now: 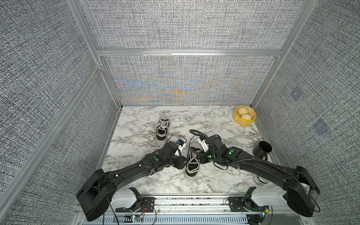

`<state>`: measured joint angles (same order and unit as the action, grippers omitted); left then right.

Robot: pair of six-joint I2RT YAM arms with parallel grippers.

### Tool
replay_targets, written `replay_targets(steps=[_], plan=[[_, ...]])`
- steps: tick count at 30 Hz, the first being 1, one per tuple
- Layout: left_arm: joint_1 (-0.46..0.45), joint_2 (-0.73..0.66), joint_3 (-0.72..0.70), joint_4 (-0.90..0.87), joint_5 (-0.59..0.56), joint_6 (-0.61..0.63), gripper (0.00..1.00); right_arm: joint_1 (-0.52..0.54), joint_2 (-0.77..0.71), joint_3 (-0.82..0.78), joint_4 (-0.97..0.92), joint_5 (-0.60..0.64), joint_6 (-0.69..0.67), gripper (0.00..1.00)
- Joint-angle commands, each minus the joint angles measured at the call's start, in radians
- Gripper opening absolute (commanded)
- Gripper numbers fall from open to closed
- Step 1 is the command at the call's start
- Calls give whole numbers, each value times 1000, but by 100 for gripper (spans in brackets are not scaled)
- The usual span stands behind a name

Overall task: Remove the insole from the shoe
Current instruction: Untie the shoelace on the shoe.

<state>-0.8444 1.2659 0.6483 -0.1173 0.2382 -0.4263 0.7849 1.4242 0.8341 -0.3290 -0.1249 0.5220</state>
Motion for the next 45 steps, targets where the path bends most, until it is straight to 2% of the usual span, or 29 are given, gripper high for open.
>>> replay_targets(steps=[1,10,15,29,36,39,42,45], plan=[[1,11,-7,31,33,-5,51,-1,-50,28,-35,97,27,2],[1,43,4,41,75,-2,52,-19,-168,173,-91,250,31,0],[1,62,18,21,76,7,51,-37,-214,227,-68,294,1,0],[0,89,30,11,78,6,49,-88,-190,322,-42,252,-68,0],[1,60,41,11,54,10,49,-103,-57,244,10,159,-41,2],[0,51,54,-12,41,20,49,-135,27,226,12,125,-24,9],[1,46,69,-59,24,41,49,-188,76,213,-27,111,-14,34],[-4,49,97,-131,7,69,50,-232,32,186,-83,150,-12,54]])
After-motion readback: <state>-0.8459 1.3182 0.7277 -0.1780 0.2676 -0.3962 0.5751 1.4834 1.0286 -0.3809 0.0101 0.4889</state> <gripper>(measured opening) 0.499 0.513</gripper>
